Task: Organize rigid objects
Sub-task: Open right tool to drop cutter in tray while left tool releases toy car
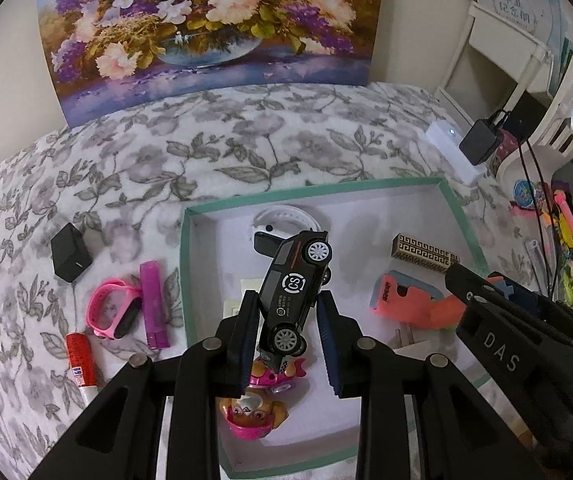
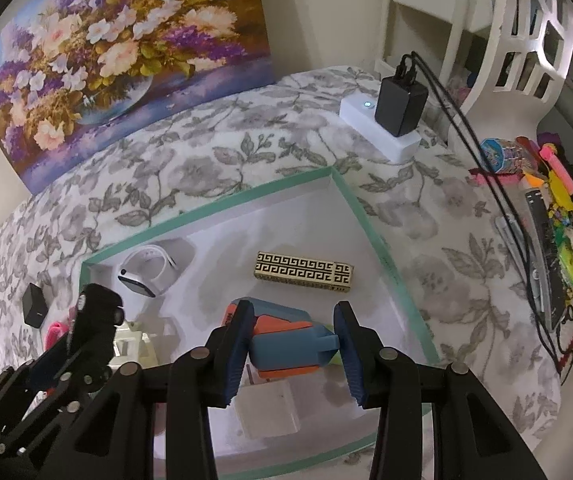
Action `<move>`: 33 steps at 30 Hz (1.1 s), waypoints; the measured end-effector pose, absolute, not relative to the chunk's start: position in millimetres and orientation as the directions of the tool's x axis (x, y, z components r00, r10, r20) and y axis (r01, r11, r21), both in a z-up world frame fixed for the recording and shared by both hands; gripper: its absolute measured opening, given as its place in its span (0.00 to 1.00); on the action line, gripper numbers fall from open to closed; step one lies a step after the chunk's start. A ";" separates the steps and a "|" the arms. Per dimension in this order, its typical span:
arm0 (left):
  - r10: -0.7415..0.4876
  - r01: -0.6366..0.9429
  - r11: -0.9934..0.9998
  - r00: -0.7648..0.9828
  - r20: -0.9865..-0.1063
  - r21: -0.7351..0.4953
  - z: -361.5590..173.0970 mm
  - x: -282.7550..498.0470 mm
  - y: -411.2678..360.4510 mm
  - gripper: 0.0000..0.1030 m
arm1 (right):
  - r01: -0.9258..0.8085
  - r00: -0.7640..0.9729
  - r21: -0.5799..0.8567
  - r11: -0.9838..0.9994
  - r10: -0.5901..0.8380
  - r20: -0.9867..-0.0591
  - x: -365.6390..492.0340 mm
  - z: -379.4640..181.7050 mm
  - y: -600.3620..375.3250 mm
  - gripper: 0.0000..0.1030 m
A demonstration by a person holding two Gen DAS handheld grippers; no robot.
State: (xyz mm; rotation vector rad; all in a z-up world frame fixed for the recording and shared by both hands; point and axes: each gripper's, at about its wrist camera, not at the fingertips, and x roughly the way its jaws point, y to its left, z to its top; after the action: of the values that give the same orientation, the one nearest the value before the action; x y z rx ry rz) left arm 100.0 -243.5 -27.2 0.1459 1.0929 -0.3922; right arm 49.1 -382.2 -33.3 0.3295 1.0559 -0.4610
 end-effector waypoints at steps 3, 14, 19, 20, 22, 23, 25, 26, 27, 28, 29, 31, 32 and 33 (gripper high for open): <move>-0.235 0.383 0.921 0.391 -0.890 -0.075 -32.8 100.8 -246.0 0.30 | 0.505 0.406 0.043 0.862 -0.193 -0.893 52.2 -38.4 -381.1 0.43; -0.226 0.376 0.923 0.374 -0.900 -0.076 -45.5 104.8 -248.3 0.30 | 0.483 0.414 0.041 0.875 -0.187 -0.891 58.5 -39.5 -376.3 0.44; -0.224 0.376 0.924 0.371 -0.901 -0.075 -44.9 105.3 -247.8 0.30 | 0.489 0.413 0.046 0.871 -0.185 -0.892 58.0 -39.8 -377.7 0.47; -0.224 0.374 0.924 0.370 -0.902 -0.076 -44.8 105.8 -247.4 0.30 | 0.492 0.412 0.047 0.870 -0.185 -0.892 57.9 -39.9 -378.1 0.49; -0.220 0.370 0.926 0.371 -0.902 -0.074 -44.2 106.5 -245.8 0.31 | 0.497 0.411 0.050 0.867 -0.184 -0.893 57.6 -40.3 -379.1 0.51; -0.220 0.367 0.927 0.371 -0.902 -0.075 -43.7 106.9 -244.8 0.31 | 0.498 0.411 0.052 0.866 -0.183 -0.893 57.4 -40.3 -379.4 0.51; -0.220 0.359 0.930 0.371 -0.902 -0.079 -42.5 108.0 -242.1 0.31 | 0.500 0.411 0.053 0.864 -0.184 -0.893 57.0 -40.2 -379.7 0.54; -0.219 0.353 0.932 0.372 -0.902 -0.080 -41.9 108.7 -240.5 0.32 | 0.502 0.411 0.052 0.863 -0.185 -0.893 57.0 -40.2 -379.8 0.55; -0.216 0.346 0.935 0.374 -0.902 -0.080 -41.3 109.7 -238.5 0.33 | 0.504 0.411 0.053 0.862 -0.186 -0.893 56.9 -40.2 -380.0 0.57; -0.212 0.337 0.938 0.376 -0.902 -0.080 -40.7 110.7 -236.2 0.35 | 0.505 0.411 0.054 0.862 -0.185 -0.893 56.7 -40.2 -380.1 0.59; -0.209 0.329 0.941 0.377 -0.902 -0.080 -40.5 111.7 -234.1 0.38 | 0.506 0.411 0.055 0.861 -0.184 -0.893 56.9 -40.4 -379.9 0.61; -0.199 0.307 0.948 0.378 -0.904 -0.081 -40.2 114.6 -228.2 0.40 | 0.507 0.408 0.055 0.860 -0.184 -0.894 57.2 -41.2 -379.7 0.66; -0.196 0.300 0.951 0.379 -0.904 -0.081 -40.1 115.8 -225.9 0.40 | 0.506 0.408 0.056 0.860 -0.182 -0.895 57.5 -42.0 -379.4 0.67; -0.190 0.288 0.954 0.381 -0.905 -0.079 -40.0 117.2 -222.8 0.41 | 0.506 0.407 0.057 0.861 -0.180 -0.896 57.5 -42.7 -379.2 0.68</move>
State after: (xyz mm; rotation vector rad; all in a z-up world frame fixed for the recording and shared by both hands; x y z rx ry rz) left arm 117.2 -222.8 -40.0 0.0974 1.1407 -0.3058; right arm 57.5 -379.2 -42.7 0.3445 1.0700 -0.4430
